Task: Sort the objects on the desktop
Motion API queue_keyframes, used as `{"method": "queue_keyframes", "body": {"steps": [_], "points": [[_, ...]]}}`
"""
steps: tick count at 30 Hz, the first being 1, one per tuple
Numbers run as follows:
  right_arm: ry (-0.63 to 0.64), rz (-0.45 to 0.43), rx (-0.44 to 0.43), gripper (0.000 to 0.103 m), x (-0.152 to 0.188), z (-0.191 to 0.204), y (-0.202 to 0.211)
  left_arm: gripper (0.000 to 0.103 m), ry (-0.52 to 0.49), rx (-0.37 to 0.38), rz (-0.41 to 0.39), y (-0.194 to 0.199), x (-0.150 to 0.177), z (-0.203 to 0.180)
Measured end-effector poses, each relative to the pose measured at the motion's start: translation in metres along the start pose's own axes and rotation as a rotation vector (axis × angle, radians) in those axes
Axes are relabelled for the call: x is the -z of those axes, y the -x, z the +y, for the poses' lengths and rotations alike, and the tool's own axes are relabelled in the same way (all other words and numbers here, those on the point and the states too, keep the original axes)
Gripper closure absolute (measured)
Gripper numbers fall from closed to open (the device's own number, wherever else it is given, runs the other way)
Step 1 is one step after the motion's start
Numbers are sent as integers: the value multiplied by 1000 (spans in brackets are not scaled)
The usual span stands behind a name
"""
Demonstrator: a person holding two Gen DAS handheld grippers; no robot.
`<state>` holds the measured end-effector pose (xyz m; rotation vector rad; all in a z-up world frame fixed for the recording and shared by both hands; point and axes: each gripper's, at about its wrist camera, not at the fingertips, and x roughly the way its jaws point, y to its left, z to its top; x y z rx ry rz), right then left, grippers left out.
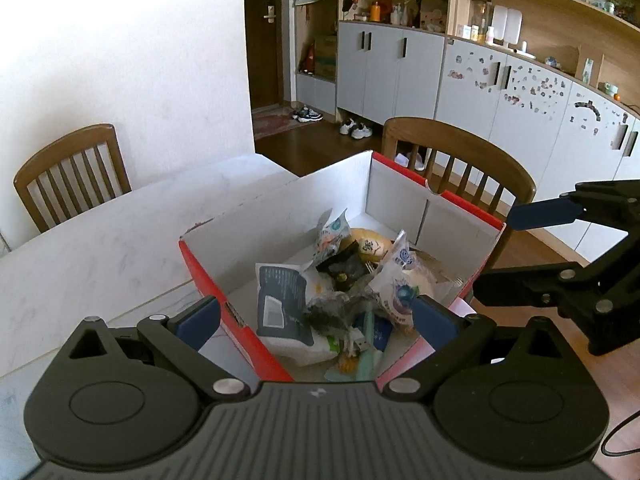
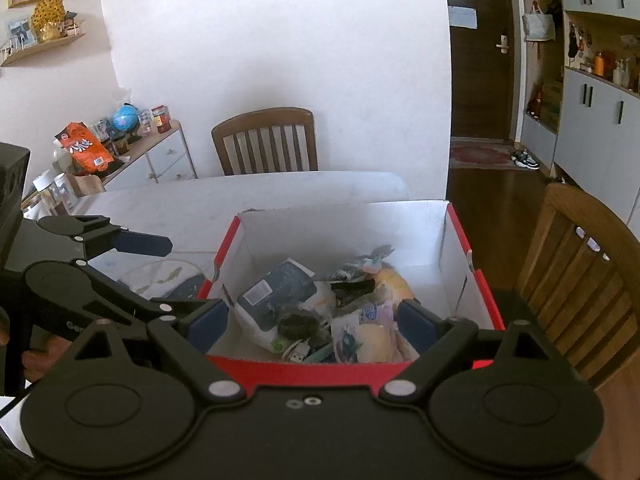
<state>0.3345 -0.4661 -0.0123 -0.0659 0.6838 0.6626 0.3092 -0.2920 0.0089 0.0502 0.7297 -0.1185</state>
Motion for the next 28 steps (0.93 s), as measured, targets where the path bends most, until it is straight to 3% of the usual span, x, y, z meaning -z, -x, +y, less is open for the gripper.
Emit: {"method": "queue_keyframes", "body": {"steps": [28], "points": [[-43,11,37,11,27,13,3,0,18,-7,34,-1,20,-5]]}}
